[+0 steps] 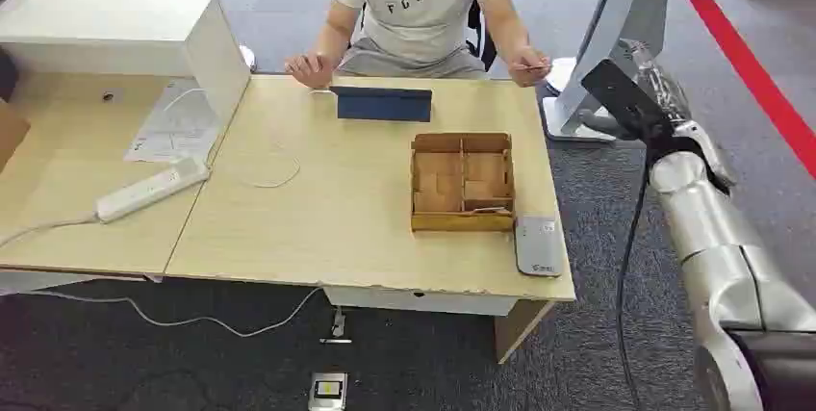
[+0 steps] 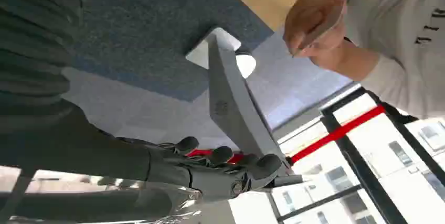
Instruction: Pass the card to the sensor for recognition and then transmit it.
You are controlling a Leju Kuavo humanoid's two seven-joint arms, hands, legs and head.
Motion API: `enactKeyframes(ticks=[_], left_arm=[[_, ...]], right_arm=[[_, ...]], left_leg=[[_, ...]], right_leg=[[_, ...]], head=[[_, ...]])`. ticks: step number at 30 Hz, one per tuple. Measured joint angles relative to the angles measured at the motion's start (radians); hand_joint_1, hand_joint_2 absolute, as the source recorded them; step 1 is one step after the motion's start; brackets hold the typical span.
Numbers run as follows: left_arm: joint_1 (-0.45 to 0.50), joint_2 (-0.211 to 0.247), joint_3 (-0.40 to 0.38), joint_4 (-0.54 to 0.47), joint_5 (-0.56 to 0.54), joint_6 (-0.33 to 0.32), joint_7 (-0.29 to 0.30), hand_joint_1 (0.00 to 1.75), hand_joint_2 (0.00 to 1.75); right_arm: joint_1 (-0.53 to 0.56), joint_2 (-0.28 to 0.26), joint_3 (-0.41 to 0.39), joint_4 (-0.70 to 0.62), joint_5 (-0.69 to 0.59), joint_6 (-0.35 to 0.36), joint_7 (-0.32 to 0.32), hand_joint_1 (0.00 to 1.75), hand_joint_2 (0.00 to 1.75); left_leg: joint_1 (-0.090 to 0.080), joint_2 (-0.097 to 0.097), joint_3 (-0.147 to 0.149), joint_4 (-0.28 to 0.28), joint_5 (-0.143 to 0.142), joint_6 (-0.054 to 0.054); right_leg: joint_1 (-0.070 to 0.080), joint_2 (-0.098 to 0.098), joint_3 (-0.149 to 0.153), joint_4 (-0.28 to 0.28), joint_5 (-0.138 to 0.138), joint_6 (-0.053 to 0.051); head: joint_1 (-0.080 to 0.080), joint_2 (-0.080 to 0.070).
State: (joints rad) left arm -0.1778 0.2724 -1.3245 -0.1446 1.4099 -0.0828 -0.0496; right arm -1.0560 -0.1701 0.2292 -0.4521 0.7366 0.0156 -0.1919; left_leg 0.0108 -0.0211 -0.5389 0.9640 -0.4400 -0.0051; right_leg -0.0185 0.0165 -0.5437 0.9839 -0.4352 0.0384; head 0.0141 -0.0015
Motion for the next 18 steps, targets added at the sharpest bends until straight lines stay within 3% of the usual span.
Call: enactKeyframes(ticks=[6,16,17,18], left_arm=[[0.005,0.010,-0.003,0.000,0.003,-0.015,-0.001,0.00,0.00],[0.006,0.016,-0.007,0.000,0.005,-0.013,-0.002,0.00,0.00],[0.006,0.016,-0.007,0.000,0.006,-0.011,-0.002,0.00,0.00],[0.006,0.016,-0.007,0.000,0.007,-0.010,-0.002,0.00,0.00]], right_arm=[[0.006,-0.001,0.066,0.044,0.029,-0.021,0.041,0.00,1.75],[0.013,-0.039,0.122,0.079,0.091,-0.059,0.042,0.00,1.75],[0.013,-0.041,0.127,0.082,0.095,-0.063,0.042,1.27,1.75],[0.013,-0.046,0.131,0.085,0.098,-0.064,0.041,1.75,1.75]], left_leg=[[0.000,0.000,0.000,0.000,0.000,0.000],[0.000,0.000,0.000,0.000,0.000,0.000],[0.000,0.000,0.000,0.000,0.000,0.000],[0.000,0.000,0.000,0.000,0.000,0.000]], right_leg=[[0.000,0.000,-0.001,0.000,0.000,0.000],[0.000,0.000,-0.001,0.000,0.000,0.000],[0.000,0.000,-0.001,0.000,0.000,0.000],[0.000,0.000,-0.001,0.000,0.000,0.000]], head=[[0.000,0.000],[0.000,0.000],[0.000,0.000],[0.000,0.000]])
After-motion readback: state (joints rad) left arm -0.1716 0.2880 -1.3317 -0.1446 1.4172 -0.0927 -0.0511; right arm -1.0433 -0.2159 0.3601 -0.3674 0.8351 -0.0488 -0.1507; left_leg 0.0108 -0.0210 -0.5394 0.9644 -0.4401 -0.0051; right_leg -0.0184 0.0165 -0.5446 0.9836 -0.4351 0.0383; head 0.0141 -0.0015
